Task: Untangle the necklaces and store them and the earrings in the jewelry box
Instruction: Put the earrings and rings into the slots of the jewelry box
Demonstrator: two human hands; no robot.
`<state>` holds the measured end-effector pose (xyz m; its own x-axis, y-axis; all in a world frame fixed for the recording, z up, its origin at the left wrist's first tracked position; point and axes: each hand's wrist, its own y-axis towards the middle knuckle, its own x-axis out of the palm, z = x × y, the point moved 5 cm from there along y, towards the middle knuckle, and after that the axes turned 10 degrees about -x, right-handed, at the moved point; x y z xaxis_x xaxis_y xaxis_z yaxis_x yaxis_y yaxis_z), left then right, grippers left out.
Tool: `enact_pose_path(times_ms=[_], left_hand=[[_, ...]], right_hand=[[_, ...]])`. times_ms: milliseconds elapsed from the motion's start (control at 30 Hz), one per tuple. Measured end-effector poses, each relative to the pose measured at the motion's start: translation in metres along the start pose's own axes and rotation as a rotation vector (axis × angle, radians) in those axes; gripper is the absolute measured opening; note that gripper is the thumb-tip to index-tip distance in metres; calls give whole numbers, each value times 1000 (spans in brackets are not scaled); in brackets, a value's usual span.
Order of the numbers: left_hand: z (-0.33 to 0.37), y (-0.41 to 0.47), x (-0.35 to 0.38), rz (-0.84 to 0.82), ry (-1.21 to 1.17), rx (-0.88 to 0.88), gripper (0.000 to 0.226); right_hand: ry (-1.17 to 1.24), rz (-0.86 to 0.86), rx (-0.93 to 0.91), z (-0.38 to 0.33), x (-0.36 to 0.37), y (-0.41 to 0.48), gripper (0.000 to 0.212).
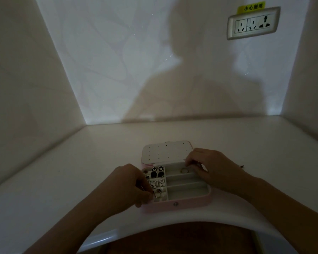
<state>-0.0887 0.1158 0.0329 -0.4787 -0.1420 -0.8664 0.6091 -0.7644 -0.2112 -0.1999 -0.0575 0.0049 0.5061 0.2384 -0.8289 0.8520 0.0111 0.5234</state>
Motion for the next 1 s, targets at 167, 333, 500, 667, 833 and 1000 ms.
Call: enact_pose_path(times_ms=[167,333,500,667,833,1000], left_hand=[[0,2,0,-7,37,-9,14],[-2,2,0,75,129,-1,16],[-2,1,1,105,166,16,16],[-3,3,1,76,154,41,15],[7,1,-17,134,21,110,13],[29,13,-12,100,-99,265,15]], right_hand=[[0,-14,1,-1,0,0,13],[9,-19,3,-1,0,0,15],[12,-13,-2,-1,-1,-1,16],[18,-22,-5,-2,-2,-1,17],[12,13,109,11,-29,1,15],[-54,-103,490,57,-69,-25,8]])
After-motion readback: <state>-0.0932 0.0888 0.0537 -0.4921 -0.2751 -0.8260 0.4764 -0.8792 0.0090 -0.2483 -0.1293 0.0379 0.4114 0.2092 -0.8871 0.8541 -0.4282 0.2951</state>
